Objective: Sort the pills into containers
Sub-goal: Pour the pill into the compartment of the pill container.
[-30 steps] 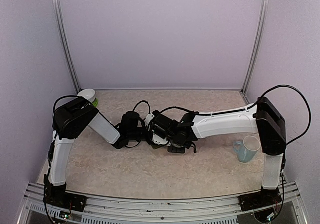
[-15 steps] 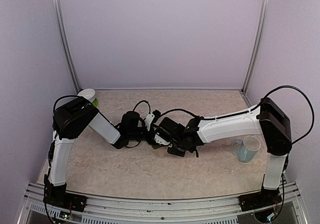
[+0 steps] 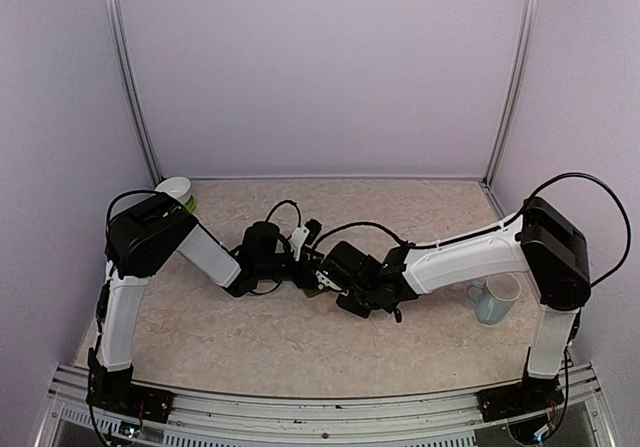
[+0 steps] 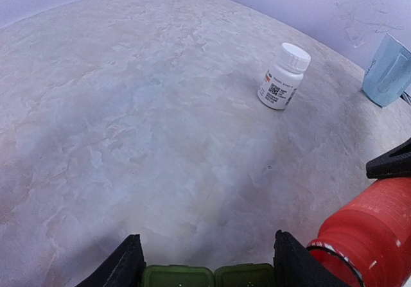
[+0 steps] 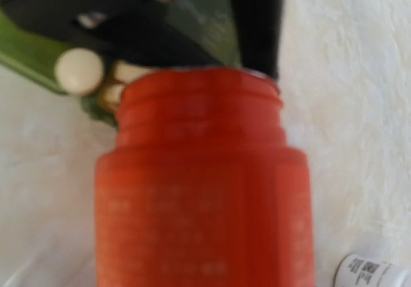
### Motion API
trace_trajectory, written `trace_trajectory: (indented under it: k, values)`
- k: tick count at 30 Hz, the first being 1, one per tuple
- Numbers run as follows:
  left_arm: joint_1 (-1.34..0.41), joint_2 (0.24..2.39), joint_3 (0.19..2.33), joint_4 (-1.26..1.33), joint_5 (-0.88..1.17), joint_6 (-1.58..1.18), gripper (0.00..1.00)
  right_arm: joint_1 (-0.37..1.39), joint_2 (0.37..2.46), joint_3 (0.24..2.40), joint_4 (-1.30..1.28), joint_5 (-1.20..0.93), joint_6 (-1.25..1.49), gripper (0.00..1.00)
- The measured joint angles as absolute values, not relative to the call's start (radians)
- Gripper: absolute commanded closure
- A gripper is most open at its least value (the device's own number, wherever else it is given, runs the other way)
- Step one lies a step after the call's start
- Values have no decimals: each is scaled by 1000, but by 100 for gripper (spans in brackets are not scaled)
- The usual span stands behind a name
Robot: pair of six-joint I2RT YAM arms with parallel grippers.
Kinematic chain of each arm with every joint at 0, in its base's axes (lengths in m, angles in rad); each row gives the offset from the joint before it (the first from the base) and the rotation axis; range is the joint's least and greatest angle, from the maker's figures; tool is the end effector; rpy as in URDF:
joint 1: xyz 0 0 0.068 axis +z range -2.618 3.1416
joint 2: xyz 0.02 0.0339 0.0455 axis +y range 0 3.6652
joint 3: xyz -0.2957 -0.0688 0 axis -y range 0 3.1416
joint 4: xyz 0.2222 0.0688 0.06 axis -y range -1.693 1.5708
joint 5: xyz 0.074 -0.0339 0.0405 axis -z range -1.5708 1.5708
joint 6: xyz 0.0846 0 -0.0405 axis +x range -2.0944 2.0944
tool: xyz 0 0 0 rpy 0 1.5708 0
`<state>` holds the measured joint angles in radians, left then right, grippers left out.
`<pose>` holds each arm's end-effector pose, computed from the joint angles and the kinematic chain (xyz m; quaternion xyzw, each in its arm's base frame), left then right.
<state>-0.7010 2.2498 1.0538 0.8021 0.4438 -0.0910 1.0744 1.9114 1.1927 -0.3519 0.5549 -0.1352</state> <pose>0.3447 -0.3385 0.1011 0.3602 0.7373 -0.3778 0.4289 0.2276 0.3265 0.1630 -0.4741 0.8051 -0.1289 0.3324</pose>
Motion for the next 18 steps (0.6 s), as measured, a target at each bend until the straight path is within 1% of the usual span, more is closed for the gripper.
trace_trajectory:
  k: [18]
  values:
    - [-695, 2250, 1056, 800, 417, -104, 35, 1047, 1879, 965, 64, 550, -101, 55]
